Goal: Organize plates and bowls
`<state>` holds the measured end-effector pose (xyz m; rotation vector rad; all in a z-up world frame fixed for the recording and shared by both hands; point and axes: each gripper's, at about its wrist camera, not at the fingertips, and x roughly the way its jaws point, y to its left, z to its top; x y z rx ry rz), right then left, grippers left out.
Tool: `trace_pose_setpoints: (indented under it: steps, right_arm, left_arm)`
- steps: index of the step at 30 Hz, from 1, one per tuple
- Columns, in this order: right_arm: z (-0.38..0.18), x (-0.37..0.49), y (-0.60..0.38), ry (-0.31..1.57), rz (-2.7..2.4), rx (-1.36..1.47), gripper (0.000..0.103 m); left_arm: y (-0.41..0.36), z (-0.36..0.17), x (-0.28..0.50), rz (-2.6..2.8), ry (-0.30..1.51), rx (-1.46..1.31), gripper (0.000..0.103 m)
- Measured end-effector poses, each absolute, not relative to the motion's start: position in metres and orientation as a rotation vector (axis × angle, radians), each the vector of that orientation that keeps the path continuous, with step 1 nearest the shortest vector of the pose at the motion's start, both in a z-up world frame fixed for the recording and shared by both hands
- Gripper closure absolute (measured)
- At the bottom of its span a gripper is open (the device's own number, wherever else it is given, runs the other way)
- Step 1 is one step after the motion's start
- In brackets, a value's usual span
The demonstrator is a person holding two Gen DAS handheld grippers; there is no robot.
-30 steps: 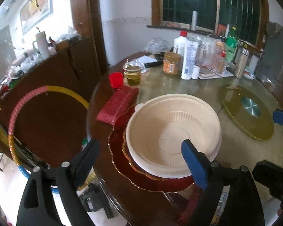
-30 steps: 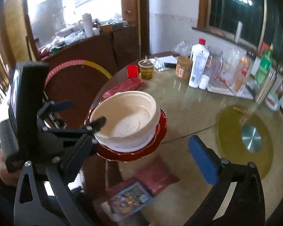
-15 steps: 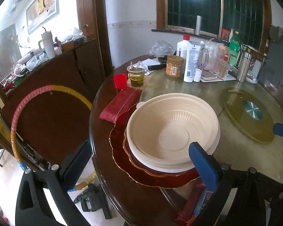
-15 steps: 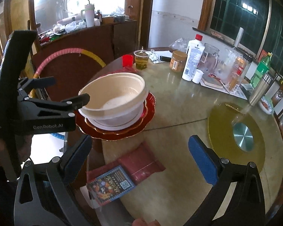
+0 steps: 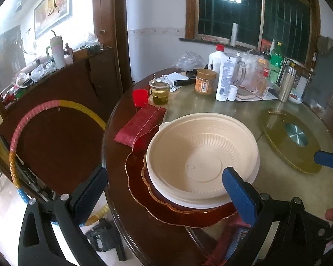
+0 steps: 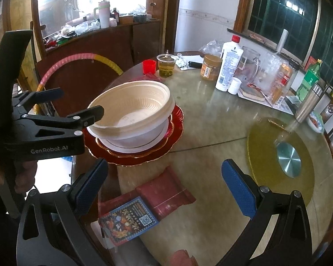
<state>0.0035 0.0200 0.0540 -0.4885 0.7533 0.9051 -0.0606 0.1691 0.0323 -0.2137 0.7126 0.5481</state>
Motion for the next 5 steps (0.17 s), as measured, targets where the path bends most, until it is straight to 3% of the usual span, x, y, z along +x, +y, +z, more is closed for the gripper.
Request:
trace_pose_setpoints:
  steps: [5]
  right_arm:
    - [0.0544,0.0015,0.0229,0.750,0.907,-0.495,0.000]
  left_arm:
    - [0.1723,0.0298,-0.0564,0.513,0.738,-0.247,0.000]
